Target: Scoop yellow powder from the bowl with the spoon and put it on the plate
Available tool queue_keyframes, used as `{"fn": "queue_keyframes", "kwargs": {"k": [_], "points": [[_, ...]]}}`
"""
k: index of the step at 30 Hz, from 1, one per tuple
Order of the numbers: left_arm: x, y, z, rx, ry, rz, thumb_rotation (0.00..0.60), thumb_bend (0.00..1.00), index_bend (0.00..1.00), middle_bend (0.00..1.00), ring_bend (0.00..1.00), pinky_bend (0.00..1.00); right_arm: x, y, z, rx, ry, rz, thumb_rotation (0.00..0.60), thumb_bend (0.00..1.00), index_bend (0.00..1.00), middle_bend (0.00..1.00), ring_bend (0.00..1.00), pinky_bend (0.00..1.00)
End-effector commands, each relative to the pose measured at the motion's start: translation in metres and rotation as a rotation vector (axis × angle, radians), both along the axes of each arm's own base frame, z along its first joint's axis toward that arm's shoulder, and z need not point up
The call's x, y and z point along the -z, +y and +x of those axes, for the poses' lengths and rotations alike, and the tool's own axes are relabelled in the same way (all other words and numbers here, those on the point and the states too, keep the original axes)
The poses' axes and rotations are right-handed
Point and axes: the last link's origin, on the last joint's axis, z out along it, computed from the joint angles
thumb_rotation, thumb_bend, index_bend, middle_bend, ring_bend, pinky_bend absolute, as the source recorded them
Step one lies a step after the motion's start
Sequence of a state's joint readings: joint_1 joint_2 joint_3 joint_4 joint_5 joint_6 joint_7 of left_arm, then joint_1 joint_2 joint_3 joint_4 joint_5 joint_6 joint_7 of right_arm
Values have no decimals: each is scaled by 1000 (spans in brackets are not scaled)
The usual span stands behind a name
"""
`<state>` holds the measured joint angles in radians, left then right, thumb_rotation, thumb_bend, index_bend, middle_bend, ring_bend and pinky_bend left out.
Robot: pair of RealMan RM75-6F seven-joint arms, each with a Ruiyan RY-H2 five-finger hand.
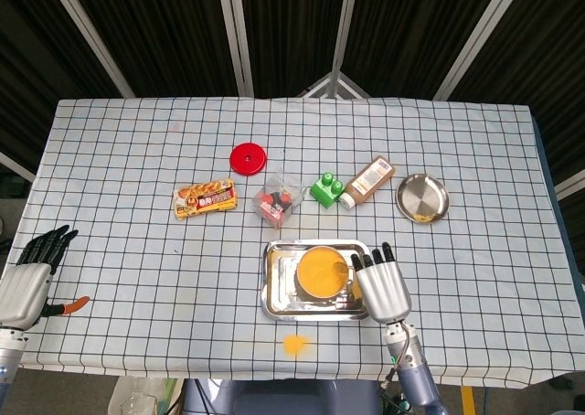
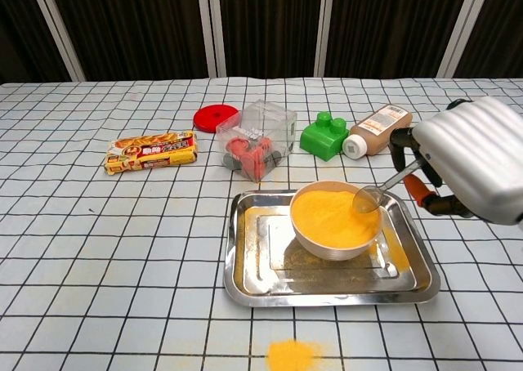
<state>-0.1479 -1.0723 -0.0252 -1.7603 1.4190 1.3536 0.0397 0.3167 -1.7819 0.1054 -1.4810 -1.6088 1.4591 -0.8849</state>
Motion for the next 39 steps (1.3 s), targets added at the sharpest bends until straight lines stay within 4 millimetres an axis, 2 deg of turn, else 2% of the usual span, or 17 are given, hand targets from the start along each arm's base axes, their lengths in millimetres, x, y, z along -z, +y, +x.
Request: {"fn": "queue_keyframes", "kwargs": {"k": [1,13,24,31,39], "points": [[0,0,0,-1,0,1,600,0,0,0,0,0,-1,-4,-3,6,10,-16,600,712,973,708,556,365],[1,0,0,-4,3,-3,600,0,0,0,0,0,5,-2,-14,21,30,1,600,712,973,708,556,365],[0,0,0,-5,-3,-5,600,0,0,0,0,0,14,12,-6,24,-33,71,600,713,974,708,556,365],[0,0,1,-3,-4,-4,600,0,0,0,0,0,7,15,3,47,-122,81,600,712,973,708,556,365],[0,0,1,-3,-4,-2,600,0,0,0,0,0,-2,11,8,15,-135,49,600,712,973,708,556,365]]}}
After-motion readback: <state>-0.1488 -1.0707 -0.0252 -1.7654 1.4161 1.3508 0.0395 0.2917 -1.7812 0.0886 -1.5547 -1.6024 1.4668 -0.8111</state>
